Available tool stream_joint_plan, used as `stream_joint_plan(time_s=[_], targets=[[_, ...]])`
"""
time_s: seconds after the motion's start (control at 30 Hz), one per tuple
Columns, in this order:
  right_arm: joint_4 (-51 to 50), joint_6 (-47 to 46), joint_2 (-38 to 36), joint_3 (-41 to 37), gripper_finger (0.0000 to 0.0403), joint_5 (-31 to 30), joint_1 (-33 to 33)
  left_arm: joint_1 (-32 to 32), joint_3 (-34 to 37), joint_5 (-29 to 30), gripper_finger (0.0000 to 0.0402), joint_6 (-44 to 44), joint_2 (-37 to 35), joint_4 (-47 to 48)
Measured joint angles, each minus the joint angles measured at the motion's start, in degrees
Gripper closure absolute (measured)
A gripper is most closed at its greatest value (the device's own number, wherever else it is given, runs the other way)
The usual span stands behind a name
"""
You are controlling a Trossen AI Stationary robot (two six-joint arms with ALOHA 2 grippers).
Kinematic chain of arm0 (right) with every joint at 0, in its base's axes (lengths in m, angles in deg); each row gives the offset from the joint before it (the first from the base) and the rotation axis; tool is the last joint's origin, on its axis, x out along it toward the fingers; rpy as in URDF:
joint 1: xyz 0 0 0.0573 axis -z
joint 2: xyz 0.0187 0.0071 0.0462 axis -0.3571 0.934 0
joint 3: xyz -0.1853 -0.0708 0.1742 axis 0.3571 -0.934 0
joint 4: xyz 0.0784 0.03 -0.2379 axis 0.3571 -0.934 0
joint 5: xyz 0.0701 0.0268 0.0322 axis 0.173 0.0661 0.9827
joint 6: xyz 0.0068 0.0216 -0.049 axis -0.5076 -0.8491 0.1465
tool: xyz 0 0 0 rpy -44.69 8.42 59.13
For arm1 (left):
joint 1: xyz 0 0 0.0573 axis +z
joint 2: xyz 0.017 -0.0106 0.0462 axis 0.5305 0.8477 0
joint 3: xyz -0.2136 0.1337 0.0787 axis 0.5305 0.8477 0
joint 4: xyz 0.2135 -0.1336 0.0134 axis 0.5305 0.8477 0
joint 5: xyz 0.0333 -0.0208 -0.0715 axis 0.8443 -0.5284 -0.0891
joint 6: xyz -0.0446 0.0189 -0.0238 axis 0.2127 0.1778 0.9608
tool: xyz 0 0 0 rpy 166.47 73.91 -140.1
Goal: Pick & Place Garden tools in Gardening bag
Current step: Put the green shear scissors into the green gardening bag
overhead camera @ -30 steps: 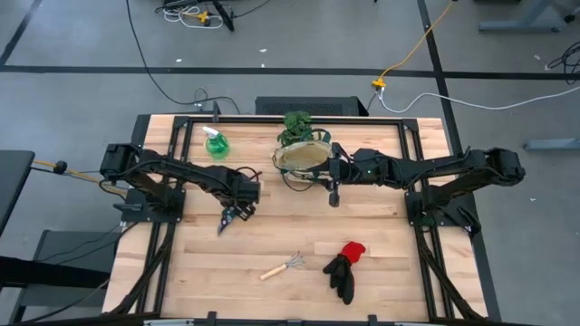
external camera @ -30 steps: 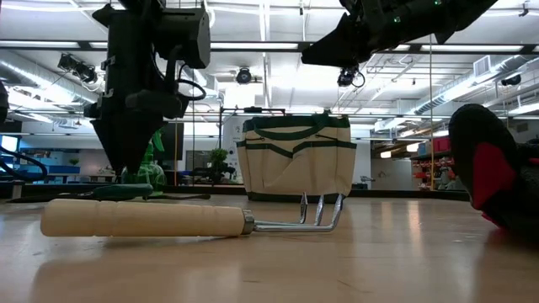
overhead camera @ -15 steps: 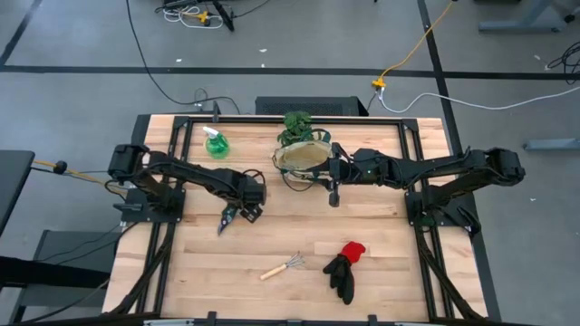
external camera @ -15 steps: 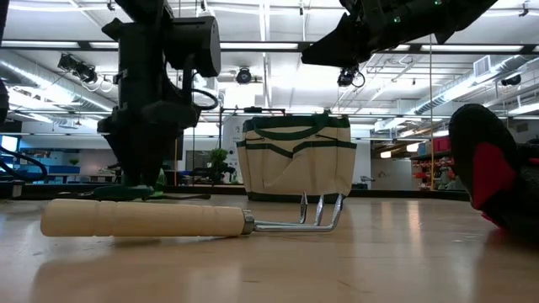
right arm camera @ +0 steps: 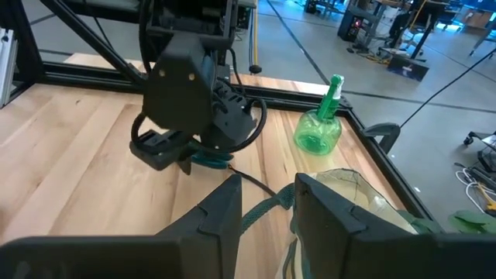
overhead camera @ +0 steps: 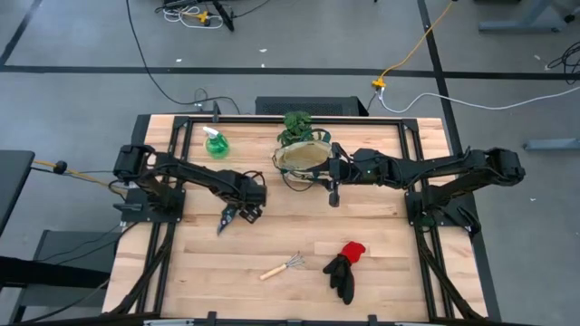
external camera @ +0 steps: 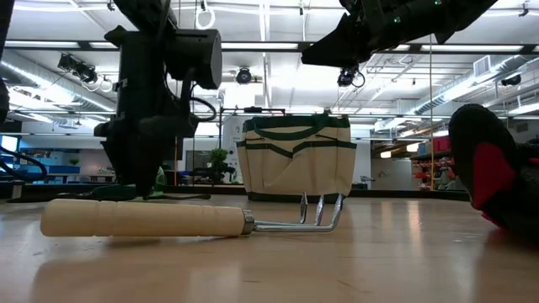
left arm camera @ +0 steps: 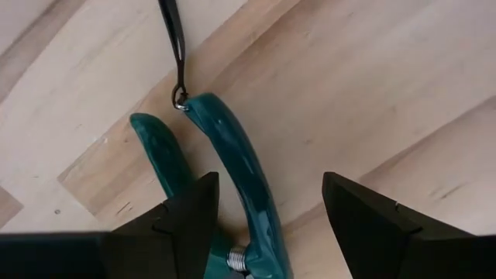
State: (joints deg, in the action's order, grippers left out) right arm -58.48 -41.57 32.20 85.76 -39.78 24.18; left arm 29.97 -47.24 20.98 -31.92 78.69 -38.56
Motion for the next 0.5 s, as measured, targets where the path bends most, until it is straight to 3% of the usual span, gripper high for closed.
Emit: stream_joint_plan(time_s=[0.5], targets=[[-0.28, -0.21, 0.00, 0.00, 0.0279, 0.00, -0.01, -0.02, -0.07, -0.91, 0.0165, -1.05, 2.29, -0.65]])
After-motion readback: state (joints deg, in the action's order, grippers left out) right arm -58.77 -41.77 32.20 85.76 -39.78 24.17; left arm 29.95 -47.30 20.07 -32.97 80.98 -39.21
